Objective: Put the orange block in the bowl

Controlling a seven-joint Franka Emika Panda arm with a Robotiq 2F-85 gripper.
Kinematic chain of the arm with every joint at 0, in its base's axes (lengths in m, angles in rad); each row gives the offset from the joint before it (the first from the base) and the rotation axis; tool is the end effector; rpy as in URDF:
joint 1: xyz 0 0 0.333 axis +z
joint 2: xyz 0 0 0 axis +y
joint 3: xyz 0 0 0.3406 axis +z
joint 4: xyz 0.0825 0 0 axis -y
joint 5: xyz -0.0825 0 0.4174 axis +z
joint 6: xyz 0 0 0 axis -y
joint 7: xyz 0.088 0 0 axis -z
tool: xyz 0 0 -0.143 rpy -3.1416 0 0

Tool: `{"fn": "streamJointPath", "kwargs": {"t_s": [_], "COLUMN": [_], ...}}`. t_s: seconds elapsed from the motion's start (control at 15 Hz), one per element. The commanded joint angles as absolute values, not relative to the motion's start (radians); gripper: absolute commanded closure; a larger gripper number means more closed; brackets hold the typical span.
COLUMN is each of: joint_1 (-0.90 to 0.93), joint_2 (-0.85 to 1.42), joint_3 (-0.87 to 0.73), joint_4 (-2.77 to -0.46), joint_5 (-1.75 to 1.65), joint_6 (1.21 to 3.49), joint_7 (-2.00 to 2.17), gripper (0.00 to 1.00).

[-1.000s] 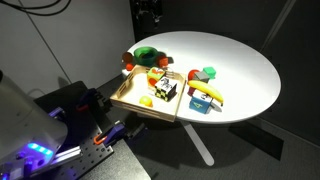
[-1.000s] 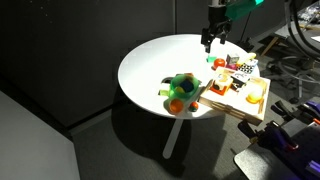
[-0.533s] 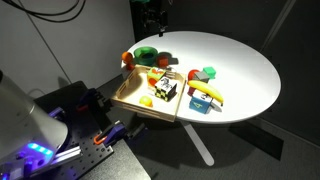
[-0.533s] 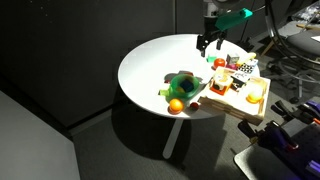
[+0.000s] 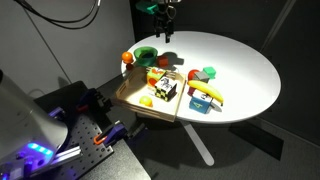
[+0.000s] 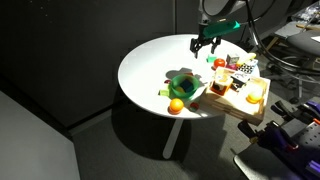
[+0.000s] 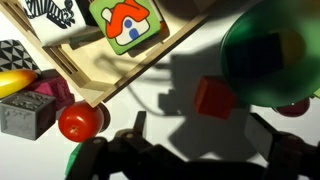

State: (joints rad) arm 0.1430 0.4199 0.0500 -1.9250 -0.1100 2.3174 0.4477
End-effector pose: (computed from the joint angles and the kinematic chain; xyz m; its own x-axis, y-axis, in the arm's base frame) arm 0.6435 0.1199 0.2326 0.9833 -0.1819 -0.0004 -0.1815 -0.9812 0.0648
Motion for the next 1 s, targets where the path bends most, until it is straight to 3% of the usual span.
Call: {"fn": "streamJointPath", "kwargs": {"t_s": [0.0,0.93], "joint_1": [0.177,0.26], "joint_2": [0.498,0.745], "joint_3": [0.017,-0.035], "joint_4": [-1.836,-1.621], "joint_5": [-0.094,-0.097], "joint_6": [2.315,2.275], "joint_7": [0.502,0.571], "gripper": [0.0,0.0]}}
